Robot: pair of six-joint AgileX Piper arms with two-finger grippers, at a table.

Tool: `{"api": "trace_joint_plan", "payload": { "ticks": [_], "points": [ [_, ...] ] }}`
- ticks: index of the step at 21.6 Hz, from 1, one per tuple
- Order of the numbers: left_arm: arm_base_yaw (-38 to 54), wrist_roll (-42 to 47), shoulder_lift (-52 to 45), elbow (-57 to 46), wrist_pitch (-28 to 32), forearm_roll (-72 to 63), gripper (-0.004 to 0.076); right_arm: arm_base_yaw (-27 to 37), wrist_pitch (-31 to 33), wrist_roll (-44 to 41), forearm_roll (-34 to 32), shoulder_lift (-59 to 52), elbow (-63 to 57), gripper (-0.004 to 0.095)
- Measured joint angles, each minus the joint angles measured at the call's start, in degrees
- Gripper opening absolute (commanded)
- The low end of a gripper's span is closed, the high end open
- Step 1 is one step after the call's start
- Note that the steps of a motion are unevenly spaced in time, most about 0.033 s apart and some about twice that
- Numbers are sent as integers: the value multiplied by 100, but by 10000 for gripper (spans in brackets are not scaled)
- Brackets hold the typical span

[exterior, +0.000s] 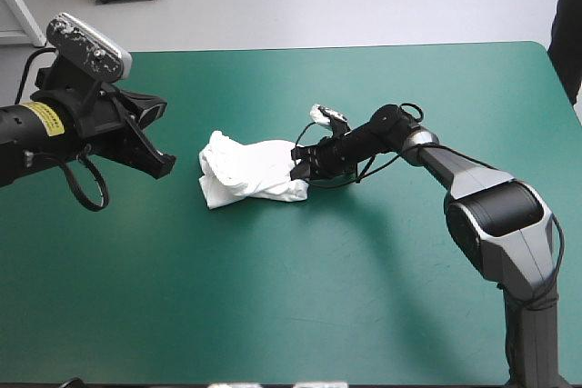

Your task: Fold the cloth

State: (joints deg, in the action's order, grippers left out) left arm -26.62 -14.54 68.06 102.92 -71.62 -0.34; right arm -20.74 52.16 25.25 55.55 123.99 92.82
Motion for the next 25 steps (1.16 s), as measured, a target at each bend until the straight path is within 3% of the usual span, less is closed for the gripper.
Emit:
{"api": "trace_joint_plan", "payload": {
  "ticks": [3,8,11,16,25],
  "points": [
    [0,0,0,0,0,-17,-10,11,-46,-322,-692,-117,82,2],
    [0,63,38,-74,0,-35,-10,510,318,-1154,-3124,-720,88,2],
    [0,76,56,-209,0,-48,-10,981,732,-1345,-3971,-997,82,1],
    [0,80,56,-392,6,-210,-10,1644,1013,-1496,-4653,-1526,-371,1],
    [0,83,58,-397,6,-255,-10,3153,794,-1551,-5232,-2690,-2030,0]
  ]
}}
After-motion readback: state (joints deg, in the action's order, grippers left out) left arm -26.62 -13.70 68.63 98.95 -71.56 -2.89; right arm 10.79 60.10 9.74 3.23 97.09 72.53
